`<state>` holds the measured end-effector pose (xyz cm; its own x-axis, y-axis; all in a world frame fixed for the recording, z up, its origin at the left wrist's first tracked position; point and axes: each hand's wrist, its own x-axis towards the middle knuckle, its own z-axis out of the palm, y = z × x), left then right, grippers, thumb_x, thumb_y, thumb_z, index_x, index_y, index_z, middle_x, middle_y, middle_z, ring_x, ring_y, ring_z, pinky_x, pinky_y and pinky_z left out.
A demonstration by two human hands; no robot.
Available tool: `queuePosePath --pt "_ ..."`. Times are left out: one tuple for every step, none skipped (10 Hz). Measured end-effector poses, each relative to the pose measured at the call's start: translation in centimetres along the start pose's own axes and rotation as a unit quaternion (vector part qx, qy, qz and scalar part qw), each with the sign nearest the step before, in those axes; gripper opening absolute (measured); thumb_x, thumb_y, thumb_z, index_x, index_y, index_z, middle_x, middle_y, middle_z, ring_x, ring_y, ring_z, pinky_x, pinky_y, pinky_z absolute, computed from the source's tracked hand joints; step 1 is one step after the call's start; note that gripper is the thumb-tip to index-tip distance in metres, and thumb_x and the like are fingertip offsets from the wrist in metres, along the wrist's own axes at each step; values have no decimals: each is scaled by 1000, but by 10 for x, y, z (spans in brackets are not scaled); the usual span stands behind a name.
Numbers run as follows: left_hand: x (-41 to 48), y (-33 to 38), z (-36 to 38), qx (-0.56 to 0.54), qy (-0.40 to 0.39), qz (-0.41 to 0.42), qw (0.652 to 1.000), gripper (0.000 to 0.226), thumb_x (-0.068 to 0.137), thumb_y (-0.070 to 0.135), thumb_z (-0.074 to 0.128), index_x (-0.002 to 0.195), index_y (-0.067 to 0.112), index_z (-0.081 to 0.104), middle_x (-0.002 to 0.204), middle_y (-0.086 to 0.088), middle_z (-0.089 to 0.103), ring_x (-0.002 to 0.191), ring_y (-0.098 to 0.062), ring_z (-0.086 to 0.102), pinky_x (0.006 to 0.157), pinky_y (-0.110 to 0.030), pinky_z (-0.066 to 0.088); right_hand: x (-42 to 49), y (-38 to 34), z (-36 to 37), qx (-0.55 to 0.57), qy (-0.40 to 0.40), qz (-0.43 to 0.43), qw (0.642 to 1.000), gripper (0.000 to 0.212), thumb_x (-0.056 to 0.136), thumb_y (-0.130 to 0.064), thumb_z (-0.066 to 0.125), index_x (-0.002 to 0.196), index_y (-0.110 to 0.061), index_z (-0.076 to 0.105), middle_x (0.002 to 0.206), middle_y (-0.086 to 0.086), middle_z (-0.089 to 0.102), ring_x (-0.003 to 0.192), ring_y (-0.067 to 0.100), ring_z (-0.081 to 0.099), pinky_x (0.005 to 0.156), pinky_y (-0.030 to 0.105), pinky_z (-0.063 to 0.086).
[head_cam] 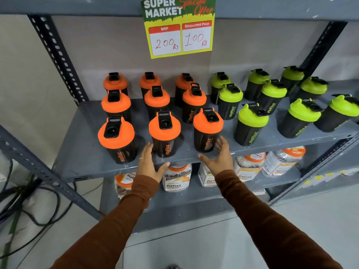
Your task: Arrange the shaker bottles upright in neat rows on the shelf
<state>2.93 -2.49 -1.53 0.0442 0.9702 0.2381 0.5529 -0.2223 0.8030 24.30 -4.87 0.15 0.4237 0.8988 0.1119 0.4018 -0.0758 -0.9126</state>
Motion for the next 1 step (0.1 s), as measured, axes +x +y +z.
queuePosePath --pt "-33 -1 2 86 24 63 994 66 77 19 69 131 -1 36 146 -20 29 134 -33 27 107 -37 21 -24 6 0 -35 18 11 999 87 69 -17 78 138 -2 26 143 18 39 131 30 38 111 41 32"
